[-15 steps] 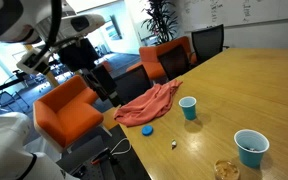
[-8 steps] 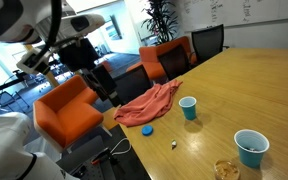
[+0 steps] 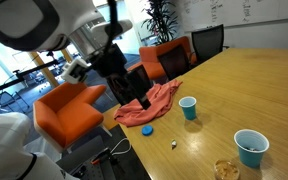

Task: Move the blue cup on the right to the left

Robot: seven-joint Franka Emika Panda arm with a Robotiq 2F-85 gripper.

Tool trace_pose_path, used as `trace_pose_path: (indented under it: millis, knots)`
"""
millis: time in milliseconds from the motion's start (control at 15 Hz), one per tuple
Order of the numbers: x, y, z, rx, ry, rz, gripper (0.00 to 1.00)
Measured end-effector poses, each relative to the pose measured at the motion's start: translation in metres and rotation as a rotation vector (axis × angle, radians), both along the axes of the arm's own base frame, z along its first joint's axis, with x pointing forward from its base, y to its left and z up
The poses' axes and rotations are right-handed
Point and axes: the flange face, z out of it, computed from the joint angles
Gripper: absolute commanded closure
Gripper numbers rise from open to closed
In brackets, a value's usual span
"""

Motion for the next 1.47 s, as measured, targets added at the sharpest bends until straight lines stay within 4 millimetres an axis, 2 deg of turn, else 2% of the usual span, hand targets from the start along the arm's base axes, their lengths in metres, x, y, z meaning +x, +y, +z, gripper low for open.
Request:
trace_pose_path:
  millis: [333,867,1133,1467]
  knots:
    - [0.066,-0.040,-0.031,-0.013,0.001,0.020,0.00]
    - [0.169,-0.075,-0.080,-0.014,0.062,-0.021,0.00]
    - [0.203,-0.098,-0.111,-0.033,0.092,-0.038,0.00]
    - [0.234,-0.116,-0.151,-0.034,0.119,-0.040,0.00]
